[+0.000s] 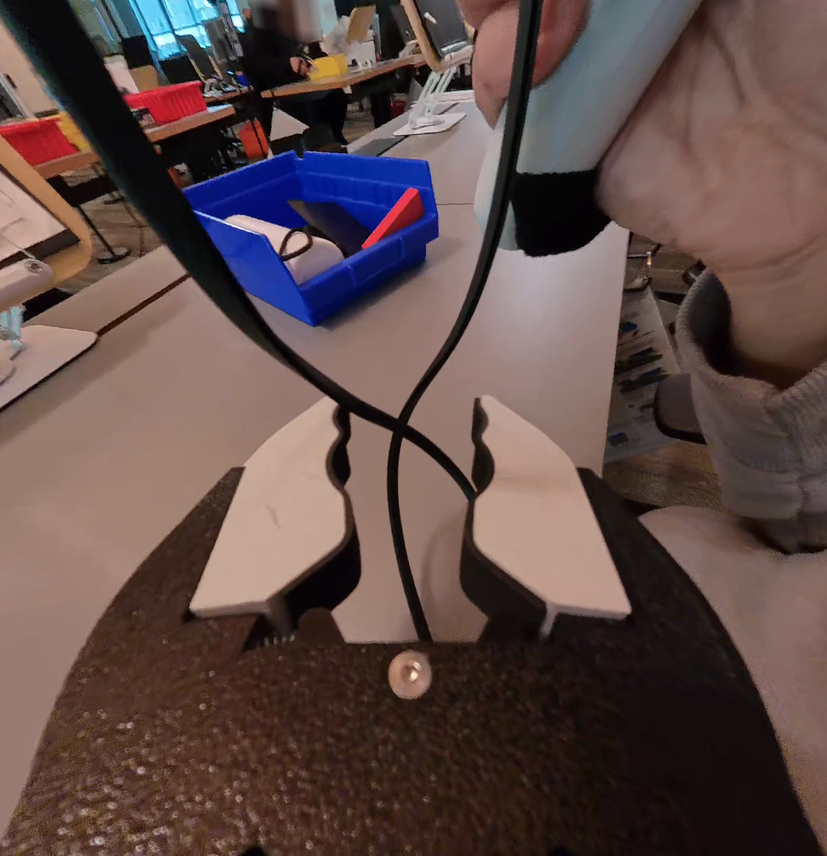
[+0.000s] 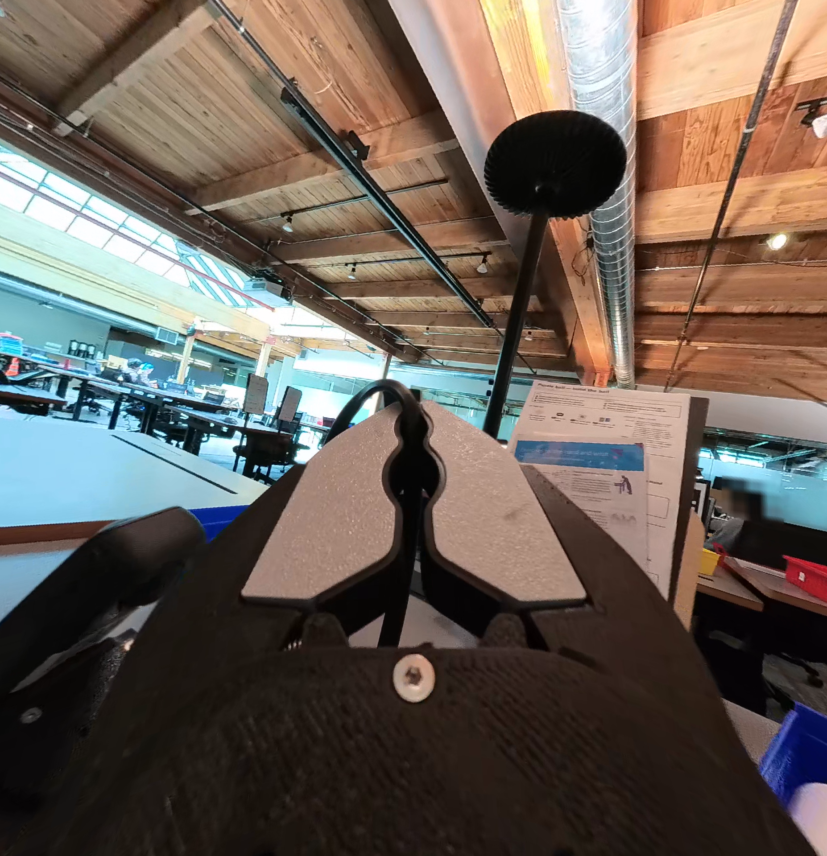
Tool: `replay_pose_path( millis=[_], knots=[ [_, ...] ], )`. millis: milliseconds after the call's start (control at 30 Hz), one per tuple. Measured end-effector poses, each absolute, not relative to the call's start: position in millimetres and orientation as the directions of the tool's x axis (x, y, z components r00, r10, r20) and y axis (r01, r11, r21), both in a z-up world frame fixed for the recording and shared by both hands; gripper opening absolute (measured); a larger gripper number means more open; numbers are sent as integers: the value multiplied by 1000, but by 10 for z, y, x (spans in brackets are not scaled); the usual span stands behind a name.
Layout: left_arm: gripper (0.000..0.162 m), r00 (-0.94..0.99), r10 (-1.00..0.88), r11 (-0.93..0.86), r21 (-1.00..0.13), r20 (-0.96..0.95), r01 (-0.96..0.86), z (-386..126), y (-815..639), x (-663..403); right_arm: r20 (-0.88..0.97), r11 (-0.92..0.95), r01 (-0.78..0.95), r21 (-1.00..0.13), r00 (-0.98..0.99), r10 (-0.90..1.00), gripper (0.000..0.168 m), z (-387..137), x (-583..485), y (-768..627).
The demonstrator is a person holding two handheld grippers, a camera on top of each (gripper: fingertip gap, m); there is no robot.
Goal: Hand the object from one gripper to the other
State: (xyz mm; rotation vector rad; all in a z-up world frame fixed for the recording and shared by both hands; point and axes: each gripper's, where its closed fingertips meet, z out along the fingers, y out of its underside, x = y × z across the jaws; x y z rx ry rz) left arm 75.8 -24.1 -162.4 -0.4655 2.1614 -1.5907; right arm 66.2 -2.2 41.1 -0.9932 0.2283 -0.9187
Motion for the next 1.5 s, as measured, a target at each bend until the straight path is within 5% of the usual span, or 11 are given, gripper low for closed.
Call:
replay_pose_path(
  millis=[267, 400, 600, 733, 867, 1033, 1133, 1200, 1300, 1367, 1500],
  knots=[
    [8, -893, -432, 299, -954, -131, -5, -1712, -340, 693, 223, 261, 558, -787, 654, -723, 0, 428, 595, 45],
    [3, -855, -504, 309, -950, -122, -46, -1696, -270, 795, 264, 177, 556, -812, 621, -738, 1, 316, 737, 45],
    [3, -803, -534, -187, -963, 266, -194, -1058, 152, 902, 186, 168, 365, -916, 756, -627, 69, 49, 965, 79],
    [3, -774, -513, -398, -902, 370, -168, -720, 495, 916, 34, 254, 138, -957, 926, -376, 73, -118, 854, 247],
    [3, -779, -422, -541, -818, 464, -194, -580, 643, 900, 133, -52, 122, -991, 931, -341, 84, -671, 955, 419],
    [4, -766, -427, -621, -772, 481, -139, -510, 800, 933, 159, -258, 127, -958, 981, -109, 78, -1151, 720, 362],
    [3, -750, -512, -581, -812, 417, -55, -472, 846, 918, 197, -299, 166, -940, 977, -76, 56, -1245, 698, 308],
    [3, -734, -573, -560, -828, 364, 27, -412, 864, 885, 190, -284, 170, -944, 981, -46, 47, -1230, 640, 313],
    [3, -650, -719, -422, -898, 247, 126, -448, 915, 931, 395, -142, 374, -916, 903, -170, 87, -789, 655, 324],
    [3, -638, -736, -403, -903, 225, 146, -452, 941, 941, 353, 37, 362, -932, 924, -148, 79, -472, 441, 326],
    [3, -637, -738, -370, -923, 224, 105, -574, 873, 1003, 212, 328, 306, -894, 933, -292, 94, 52, 518, 127]
  ],
)
